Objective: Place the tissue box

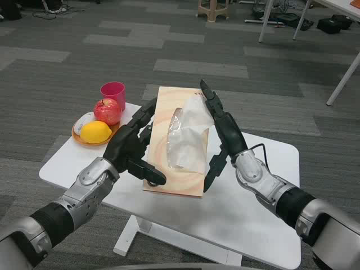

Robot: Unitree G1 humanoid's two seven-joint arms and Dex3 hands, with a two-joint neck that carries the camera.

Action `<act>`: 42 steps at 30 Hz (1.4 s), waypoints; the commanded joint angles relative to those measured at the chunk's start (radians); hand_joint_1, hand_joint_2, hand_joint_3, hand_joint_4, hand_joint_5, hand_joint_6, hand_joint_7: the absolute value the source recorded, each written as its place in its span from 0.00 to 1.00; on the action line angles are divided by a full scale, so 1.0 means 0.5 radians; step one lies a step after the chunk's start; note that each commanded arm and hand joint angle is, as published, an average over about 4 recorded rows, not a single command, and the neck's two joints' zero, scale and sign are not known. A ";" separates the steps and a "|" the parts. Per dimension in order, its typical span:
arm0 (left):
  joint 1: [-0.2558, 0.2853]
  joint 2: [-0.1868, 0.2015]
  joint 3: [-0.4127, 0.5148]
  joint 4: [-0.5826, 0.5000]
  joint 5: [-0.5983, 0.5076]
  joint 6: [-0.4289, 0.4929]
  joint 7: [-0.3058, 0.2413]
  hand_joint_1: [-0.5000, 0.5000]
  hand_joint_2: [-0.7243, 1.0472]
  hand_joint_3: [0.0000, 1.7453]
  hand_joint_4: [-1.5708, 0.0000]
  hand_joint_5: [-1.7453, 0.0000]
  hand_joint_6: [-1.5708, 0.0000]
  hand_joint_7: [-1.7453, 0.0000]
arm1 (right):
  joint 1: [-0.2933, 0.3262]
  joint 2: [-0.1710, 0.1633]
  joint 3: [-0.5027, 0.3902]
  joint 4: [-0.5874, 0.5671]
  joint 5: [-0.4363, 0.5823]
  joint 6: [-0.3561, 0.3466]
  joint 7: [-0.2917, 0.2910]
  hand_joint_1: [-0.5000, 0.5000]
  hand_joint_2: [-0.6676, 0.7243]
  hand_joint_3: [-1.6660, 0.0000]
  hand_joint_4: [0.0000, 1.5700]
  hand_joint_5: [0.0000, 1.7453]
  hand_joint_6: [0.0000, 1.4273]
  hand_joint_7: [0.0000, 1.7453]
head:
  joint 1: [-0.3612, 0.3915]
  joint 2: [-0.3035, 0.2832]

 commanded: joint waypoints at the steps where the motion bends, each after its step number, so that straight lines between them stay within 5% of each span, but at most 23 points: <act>1: -0.028 -0.136 -0.056 -0.177 0.067 -0.044 -0.087 1.00 0.42 0.00 1.00 1.00 1.00 1.00 | -0.040 0.135 0.061 -0.120 -0.051 -0.044 0.080 0.04 0.67 0.95 0.05 0.00 0.00 0.04 | 0.014 0.005; 42: -0.045 -0.136 -0.068 -0.133 -0.005 -0.031 -0.087 1.00 0.45 0.00 1.00 1.00 1.00 1.00 | -0.037 0.142 0.046 -0.022 -0.051 -0.044 0.080 0.04 0.68 0.95 0.05 0.00 0.00 0.04 | 0.012 0.002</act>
